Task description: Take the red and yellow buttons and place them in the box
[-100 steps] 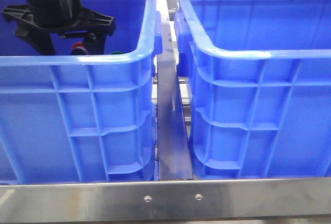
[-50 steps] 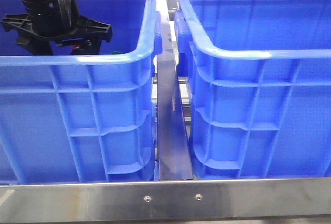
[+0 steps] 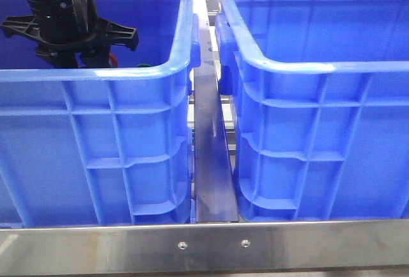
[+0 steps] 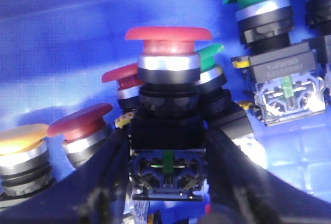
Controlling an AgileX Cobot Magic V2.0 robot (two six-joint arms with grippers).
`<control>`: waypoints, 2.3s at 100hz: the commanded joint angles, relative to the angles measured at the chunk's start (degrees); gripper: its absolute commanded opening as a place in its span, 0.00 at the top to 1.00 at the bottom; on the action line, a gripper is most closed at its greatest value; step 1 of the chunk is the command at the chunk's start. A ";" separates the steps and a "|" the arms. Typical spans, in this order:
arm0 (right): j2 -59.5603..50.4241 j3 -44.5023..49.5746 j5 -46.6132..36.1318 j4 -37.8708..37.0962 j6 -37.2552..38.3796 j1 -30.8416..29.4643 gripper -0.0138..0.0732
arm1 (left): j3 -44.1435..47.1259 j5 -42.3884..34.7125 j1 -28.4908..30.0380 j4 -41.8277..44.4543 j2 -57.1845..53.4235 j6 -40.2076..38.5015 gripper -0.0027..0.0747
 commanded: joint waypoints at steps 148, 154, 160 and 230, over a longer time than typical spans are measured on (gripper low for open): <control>8.90 -30.43 24.07 4.46 5.72 0.05 0.92 | -1.76 12.24 -39.61 0.48 -29.41 10.18 0.99; 13.35 -35.77 29.74 5.95 5.72 0.05 0.92 | -1.76 12.24 -39.61 0.48 -29.41 10.18 0.99; 17.87 -39.91 35.21 7.25 5.72 0.03 0.92 | -1.76 12.24 -39.61 0.48 -29.41 10.18 0.99; 34.24 -47.06 44.80 28.02 -0.24 0.05 0.28 | -1.76 12.24 -39.61 0.48 -29.41 10.18 0.99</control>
